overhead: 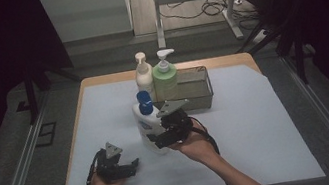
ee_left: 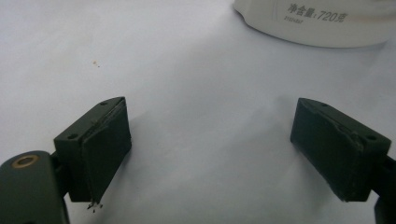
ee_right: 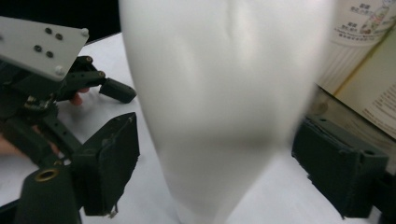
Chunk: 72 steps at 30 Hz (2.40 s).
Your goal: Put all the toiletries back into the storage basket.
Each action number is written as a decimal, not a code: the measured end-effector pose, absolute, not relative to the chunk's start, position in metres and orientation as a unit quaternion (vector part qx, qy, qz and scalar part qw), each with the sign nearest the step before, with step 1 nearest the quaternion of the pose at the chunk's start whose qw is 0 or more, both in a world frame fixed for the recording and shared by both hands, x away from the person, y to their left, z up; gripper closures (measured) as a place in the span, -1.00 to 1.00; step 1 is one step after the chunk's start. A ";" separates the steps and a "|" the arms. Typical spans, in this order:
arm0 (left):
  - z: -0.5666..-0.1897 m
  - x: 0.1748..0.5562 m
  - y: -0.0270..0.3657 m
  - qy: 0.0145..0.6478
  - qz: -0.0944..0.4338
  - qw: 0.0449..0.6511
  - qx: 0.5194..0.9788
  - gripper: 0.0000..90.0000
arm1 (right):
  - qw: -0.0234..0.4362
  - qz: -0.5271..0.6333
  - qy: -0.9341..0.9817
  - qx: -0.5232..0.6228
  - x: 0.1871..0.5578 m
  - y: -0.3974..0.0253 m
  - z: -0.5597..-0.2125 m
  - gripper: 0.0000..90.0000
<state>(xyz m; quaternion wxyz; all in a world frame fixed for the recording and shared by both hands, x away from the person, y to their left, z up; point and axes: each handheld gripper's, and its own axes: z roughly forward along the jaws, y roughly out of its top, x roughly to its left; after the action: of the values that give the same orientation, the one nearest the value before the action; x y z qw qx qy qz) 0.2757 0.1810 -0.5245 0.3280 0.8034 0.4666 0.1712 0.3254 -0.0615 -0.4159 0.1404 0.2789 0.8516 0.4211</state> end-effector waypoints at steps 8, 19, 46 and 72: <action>-0.525 0.276 0.181 0.467 0.172 0.329 0.803 -0.73 | 0.148 0.424 0.849 0.281 0.330 -0.047 -0.419 -0.46; -0.525 0.276 0.181 0.467 0.171 0.328 0.803 -0.73 | 0.149 0.435 0.842 0.281 0.335 -0.043 -0.423 -0.15; -0.524 0.276 0.181 0.466 0.170 0.327 0.804 -0.73 | 0.150 0.422 0.848 0.284 0.327 -0.074 -0.396 -0.12; -0.524 0.276 0.181 0.466 0.170 0.328 0.804 -0.73 | 0.171 0.421 0.828 0.328 0.334 -0.146 -0.365 -0.11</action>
<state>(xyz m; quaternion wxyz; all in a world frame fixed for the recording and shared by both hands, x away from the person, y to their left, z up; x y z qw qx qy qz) 0.2758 0.1812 -0.5242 0.3275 0.8041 0.4663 0.1696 0.3345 -0.1464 -0.3652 0.1707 0.3281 0.8282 0.4210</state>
